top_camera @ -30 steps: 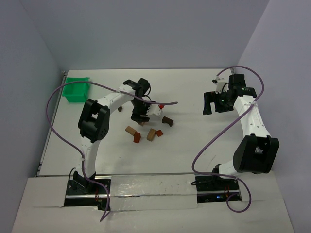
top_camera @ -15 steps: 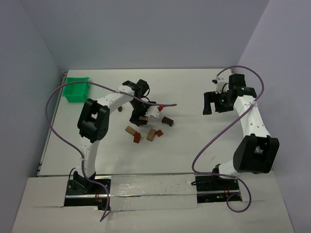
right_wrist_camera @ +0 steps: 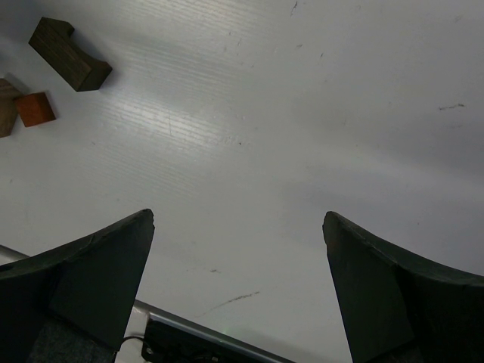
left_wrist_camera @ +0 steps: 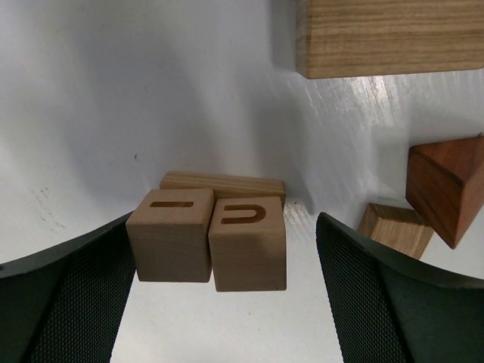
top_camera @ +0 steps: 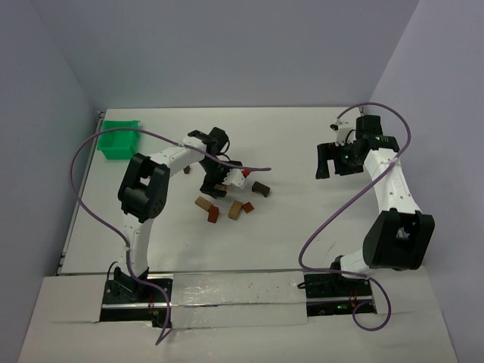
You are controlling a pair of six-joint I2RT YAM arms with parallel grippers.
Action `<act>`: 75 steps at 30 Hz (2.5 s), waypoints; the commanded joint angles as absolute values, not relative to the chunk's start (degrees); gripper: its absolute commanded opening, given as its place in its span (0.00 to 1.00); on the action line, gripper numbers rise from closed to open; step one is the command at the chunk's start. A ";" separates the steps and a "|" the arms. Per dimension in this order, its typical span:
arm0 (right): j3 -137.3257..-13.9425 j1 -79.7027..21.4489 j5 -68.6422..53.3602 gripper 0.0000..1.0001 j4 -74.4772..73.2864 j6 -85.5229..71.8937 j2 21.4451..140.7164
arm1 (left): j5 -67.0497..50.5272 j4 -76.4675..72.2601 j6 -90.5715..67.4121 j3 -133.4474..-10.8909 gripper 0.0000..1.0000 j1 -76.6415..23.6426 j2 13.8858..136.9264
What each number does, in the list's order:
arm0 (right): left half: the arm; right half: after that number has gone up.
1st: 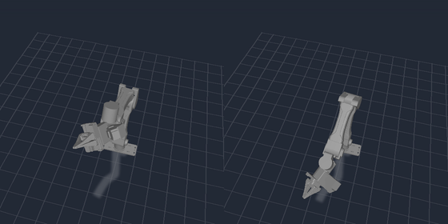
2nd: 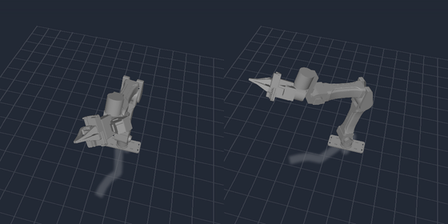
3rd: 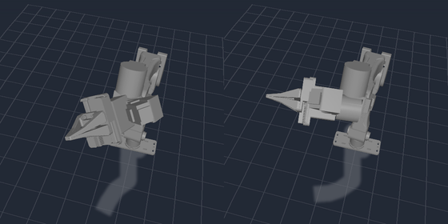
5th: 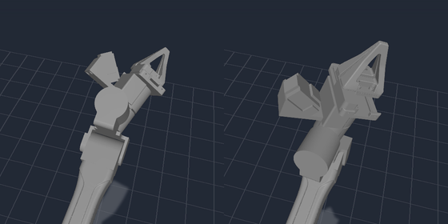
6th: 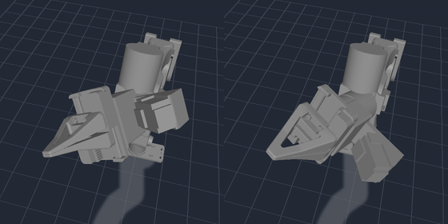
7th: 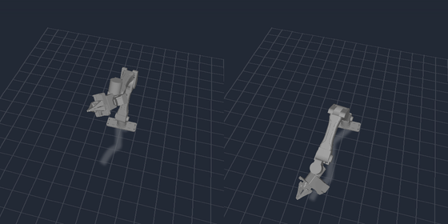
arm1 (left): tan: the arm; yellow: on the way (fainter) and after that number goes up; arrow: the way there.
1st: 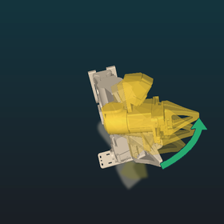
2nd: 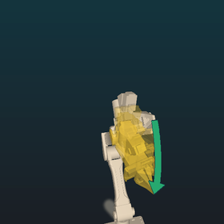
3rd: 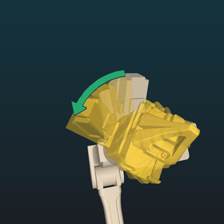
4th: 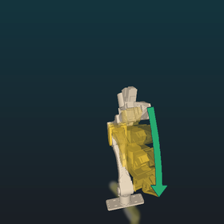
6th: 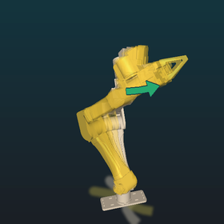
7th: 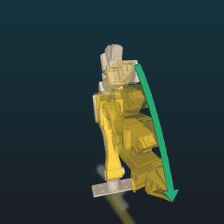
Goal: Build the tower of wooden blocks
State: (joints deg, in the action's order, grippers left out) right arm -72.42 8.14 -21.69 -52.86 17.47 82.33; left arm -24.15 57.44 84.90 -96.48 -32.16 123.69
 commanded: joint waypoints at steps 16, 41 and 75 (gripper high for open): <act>-74.00 8.61 -21.53 1.00 -53.26 17.84 83.32 | -26.19 57.22 95.27 -94.75 0.90 -31.99 121.29; -74.37 8.60 -21.88 1.00 -53.26 17.84 83.68 | -24.07 55.87 80.66 -97.99 0.39 -33.55 124.40; -76.20 8.53 -22.94 1.00 -54.05 18.28 84.29 | -15.60 43.95 50.06 -98.65 0.42 -36.43 131.18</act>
State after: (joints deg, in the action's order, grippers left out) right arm -74.15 8.15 -22.15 -53.70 17.69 84.26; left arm -17.73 43.91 49.61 -101.63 -35.66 128.00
